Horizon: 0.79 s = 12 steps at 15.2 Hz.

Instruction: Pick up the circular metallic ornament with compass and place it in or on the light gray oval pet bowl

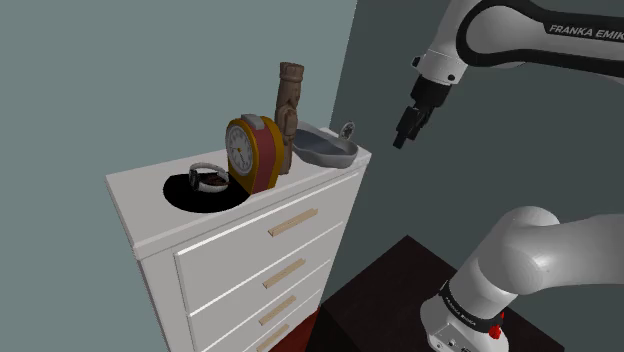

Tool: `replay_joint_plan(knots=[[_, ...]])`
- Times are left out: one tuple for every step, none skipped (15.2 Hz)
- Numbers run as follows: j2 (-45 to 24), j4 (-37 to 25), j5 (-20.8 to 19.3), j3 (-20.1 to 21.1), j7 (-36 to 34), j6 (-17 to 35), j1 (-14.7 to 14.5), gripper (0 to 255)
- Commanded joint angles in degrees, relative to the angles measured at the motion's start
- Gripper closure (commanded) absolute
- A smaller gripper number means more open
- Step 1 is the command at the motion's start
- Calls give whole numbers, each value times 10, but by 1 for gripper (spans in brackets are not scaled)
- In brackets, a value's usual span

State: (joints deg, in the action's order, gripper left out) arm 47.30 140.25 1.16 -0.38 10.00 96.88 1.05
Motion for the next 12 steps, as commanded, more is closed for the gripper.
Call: replay_joint_plan(knots=[[0,0,0,0,0,0,0,0],[-25,-14,-4,-3,2,8,3,0],[-51,-29,-7,-6,4,16,5,0],[-76,-45,-11,-8,6,23,8,0],[-101,-61,-14,-11,8,29,10,0],[-125,-78,-17,-13,9,34,12,0],[-150,-95,-20,-16,11,39,14,0],[-174,-113,-23,-18,13,43,16,0],[-199,-132,-25,-21,14,46,18,0],[-223,-152,-28,-23,15,48,20,0],[-247,-172,-30,-26,17,49,22,0],[-271,-193,-32,-28,18,50,24,0]])
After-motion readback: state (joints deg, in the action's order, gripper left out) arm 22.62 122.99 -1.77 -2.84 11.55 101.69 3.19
